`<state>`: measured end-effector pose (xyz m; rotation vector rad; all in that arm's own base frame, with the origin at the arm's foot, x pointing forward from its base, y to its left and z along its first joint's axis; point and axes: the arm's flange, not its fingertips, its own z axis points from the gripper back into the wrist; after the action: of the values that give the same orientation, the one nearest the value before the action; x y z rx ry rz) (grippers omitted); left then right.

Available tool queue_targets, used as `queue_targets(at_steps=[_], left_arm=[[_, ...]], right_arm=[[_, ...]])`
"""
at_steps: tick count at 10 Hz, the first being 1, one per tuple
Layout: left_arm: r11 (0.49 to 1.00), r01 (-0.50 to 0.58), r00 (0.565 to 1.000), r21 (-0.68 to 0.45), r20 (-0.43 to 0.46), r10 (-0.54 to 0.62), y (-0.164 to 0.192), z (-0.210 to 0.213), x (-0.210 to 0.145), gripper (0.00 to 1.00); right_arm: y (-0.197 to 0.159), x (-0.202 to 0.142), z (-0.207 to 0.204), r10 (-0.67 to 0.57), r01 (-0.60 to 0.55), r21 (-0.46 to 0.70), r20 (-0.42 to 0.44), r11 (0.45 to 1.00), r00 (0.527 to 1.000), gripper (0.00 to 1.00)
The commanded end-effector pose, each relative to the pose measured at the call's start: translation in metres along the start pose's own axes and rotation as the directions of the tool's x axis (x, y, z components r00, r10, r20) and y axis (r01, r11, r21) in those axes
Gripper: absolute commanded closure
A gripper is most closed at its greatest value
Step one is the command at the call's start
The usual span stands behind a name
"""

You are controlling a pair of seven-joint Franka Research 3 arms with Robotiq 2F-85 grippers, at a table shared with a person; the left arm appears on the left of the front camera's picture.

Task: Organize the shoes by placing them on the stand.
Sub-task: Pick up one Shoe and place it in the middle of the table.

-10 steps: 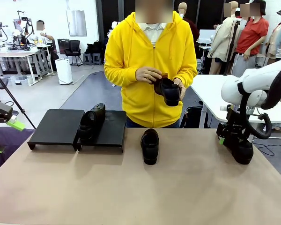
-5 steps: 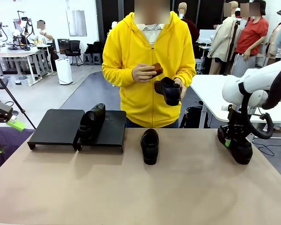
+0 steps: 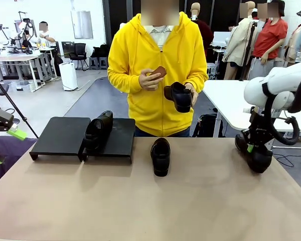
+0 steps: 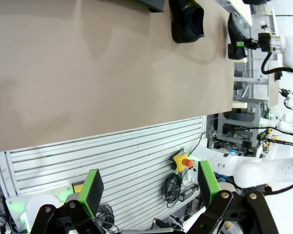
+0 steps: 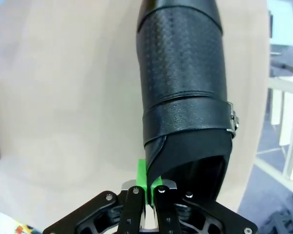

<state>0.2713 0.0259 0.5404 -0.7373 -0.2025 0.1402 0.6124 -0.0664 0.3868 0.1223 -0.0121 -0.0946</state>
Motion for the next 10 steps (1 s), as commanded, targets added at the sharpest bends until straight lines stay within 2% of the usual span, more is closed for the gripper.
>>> queue_targets(at_steps=[1, 3, 4, 5, 6, 7, 9, 10], left_arm=[[1.0, 0.003, 1.0, 0.009, -0.008, -0.003, 0.0, 0.003, 0.0, 0.0], [1.0, 0.003, 1.0, 0.009, -0.008, -0.003, 0.0, 0.003, 0.0, 0.0], [1.0, 0.003, 1.0, 0.009, -0.008, -0.003, 0.0, 0.003, 0.0, 0.0], [1.0, 0.003, 1.0, 0.009, -0.008, -0.003, 0.0, 0.003, 0.0, 0.0], [1.0, 0.003, 1.0, 0.009, -0.008, -0.003, 0.0, 0.003, 0.0, 0.0], [1.0, 0.003, 1.0, 0.009, -0.008, -0.003, 0.0, 0.003, 0.0, 0.0], [1.0, 0.003, 1.0, 0.009, -0.008, -0.003, 0.0, 0.003, 0.0, 0.0], [1.0, 0.003, 1.0, 0.009, -0.008, -0.003, 0.0, 0.003, 0.0, 0.0]], right_arm=[[0.004, -0.074, 0.056, -0.093, 0.093, 0.047, -0.002, 0.995, 0.996, 1.0], [0.006, -0.156, 0.096, -0.139, 0.139, 0.034, 0.006, 0.99, 0.99, 1.0], [0.001, -0.196, 0.114, -0.146, 0.143, 0.086, 0.029, 0.986, 0.989, 1.0], [-0.004, -0.219, 0.122, -0.107, 0.099, 0.153, 0.046, 0.983, 0.993, 1.0], [-0.015, -0.215, 0.119, -0.15, 0.12, 0.197, 0.143, 0.973, 0.978, 1.0], [-0.001, -0.196, 0.113, -0.119, 0.118, 0.085, 0.006, 0.989, 0.993, 1.0], [-0.001, -0.196, 0.113, -0.119, 0.118, 0.085, 0.006, 0.989, 0.993, 1.0], [-0.005, -0.221, 0.117, -0.135, 0.13, 0.125, 0.028, 0.984, 0.99, 1.0]])
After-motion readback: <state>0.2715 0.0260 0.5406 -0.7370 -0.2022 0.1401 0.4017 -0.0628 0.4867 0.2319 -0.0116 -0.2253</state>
